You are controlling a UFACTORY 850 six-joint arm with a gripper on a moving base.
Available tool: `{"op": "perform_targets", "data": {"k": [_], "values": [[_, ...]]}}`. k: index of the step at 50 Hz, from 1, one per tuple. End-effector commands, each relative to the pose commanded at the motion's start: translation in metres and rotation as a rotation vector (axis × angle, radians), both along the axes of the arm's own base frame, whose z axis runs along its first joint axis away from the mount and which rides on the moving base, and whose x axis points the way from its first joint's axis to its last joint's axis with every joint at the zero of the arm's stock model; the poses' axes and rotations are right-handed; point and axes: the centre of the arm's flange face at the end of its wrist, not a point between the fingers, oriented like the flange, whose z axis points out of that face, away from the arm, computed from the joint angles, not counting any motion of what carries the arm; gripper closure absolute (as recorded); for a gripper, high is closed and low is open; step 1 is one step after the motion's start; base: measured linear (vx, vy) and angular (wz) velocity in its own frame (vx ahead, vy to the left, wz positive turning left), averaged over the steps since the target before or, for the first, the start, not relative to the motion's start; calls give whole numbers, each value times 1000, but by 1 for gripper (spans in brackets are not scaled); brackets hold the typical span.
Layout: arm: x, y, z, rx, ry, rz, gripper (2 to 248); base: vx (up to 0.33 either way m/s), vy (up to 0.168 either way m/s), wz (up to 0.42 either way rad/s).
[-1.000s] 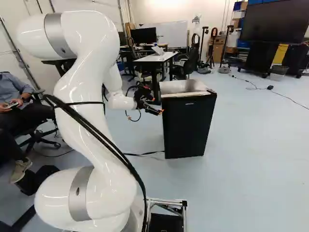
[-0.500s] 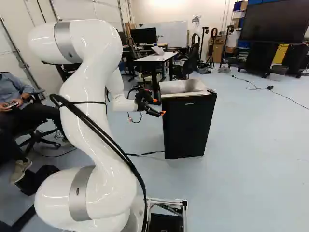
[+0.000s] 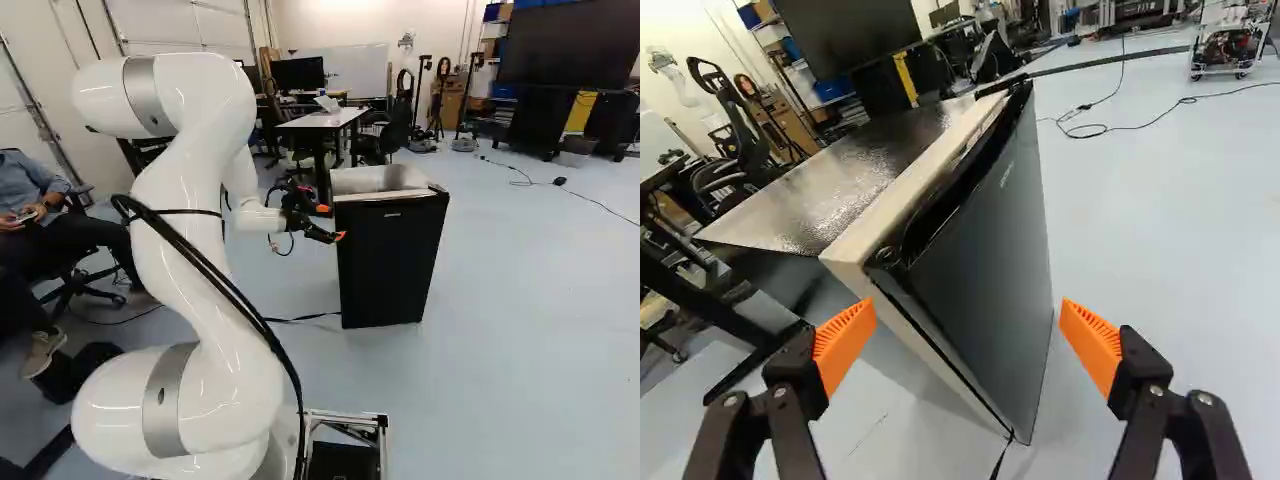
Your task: Open the fridge door
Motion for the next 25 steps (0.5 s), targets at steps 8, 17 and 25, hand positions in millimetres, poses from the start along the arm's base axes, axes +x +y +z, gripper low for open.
{"op": "perform_targets", "data": {"k": [8,17,25], "values": [[2,4,0,-2,-6,-6,3,0,0,0],[2,9,0,-2,-9,1,3,0,0,0],[3,13,0,-2,-10,9,3,0,0,0]]}}
